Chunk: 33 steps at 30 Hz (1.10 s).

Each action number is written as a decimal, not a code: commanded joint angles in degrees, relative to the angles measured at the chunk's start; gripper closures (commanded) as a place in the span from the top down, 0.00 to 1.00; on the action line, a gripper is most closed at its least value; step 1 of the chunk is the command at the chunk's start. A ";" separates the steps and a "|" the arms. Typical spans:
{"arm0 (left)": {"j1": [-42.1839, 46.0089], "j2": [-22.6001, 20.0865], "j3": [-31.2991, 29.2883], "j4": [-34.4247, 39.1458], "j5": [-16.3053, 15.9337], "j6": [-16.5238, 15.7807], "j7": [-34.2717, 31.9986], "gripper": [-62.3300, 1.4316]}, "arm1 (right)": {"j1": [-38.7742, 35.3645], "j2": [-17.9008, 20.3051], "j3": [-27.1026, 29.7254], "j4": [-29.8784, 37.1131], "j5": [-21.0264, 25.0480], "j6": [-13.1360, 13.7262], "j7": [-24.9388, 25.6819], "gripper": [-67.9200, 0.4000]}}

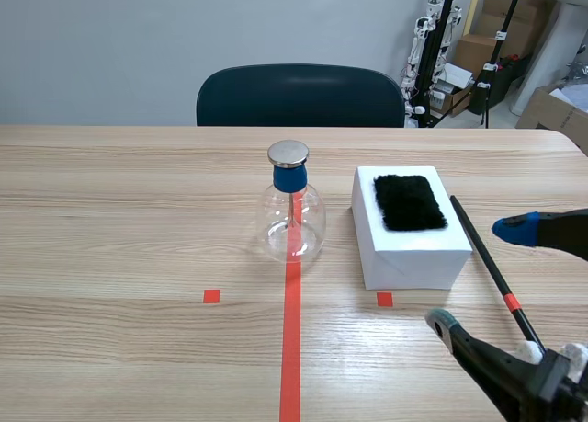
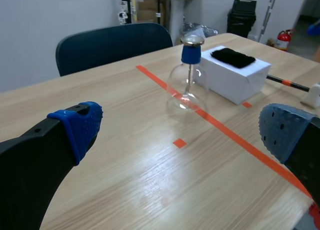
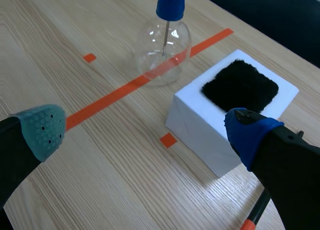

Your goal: Do the electroscope experiment. return to the home posture

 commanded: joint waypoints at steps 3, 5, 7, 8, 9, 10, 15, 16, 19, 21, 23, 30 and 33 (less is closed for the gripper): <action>0.83 3.87 -2.45 5.40 -0.39 0.44 4.48 1.00 | -3.30 0.39 2.80 0.98 2.03 -0.04 6.27 1.00; 0.81 5.66 -2.60 8.13 -0.35 0.48 7.85 1.00 | -4.87 0.11 3.69 0.98 2.01 -0.04 8.33 1.00; 0.79 7.43 -2.60 10.60 -0.33 0.48 10.51 1.00 | -5.86 -0.09 4.24 0.98 1.99 -0.04 9.46 1.00; 0.79 8.31 -2.60 11.65 -0.13 0.48 11.15 1.00 | -5.90 -0.33 4.26 0.98 1.99 -0.04 9.68 1.00; 0.79 9.20 -2.60 12.68 0.44 0.48 11.89 1.00 | -6.45 -0.55 4.44 0.87 1.99 -0.31 9.79 1.00; 0.79 9.94 -2.60 13.46 1.14 0.46 12.17 1.00 | -6.47 -0.79 4.55 0.87 1.97 -0.44 10.01 1.00; 0.79 14.43 -2.60 17.51 4.50 0.46 15.26 1.00 | -7.82 -0.83 4.72 0.87 0.59 -0.46 12.09 1.00; 0.76 15.43 -2.60 18.23 5.46 0.46 15.74 1.00 | -8.17 -0.83 4.72 0.87 -0.02 -0.46 12.35 1.00; 0.72 17.99 -2.60 20.11 7.91 0.46 16.79 1.00 | -8.72 -0.83 4.72 0.87 -0.20 -0.46 12.76 1.00; 0.61 19.32 -2.60 21.03 9.42 0.46 17.18 1.00 | -8.68 -0.83 4.72 0.87 -0.15 -0.44 12.79 1.00; 0.22 20.35 -2.60 21.73 10.03 0.35 17.59 1.00 | -8.66 -0.81 4.72 0.90 -0.15 -0.42 13.09 1.00; -2.91 23.32 -2.56 22.05 10.45 0.22 22.71 1.00 | -8.63 -0.79 4.70 0.90 -0.17 -0.44 13.42 1.00; -3.21 23.56 -2.21 22.05 11.56 0.24 22.51 1.00 | -8.63 -0.79 4.72 0.90 -0.17 -0.44 13.42 1.00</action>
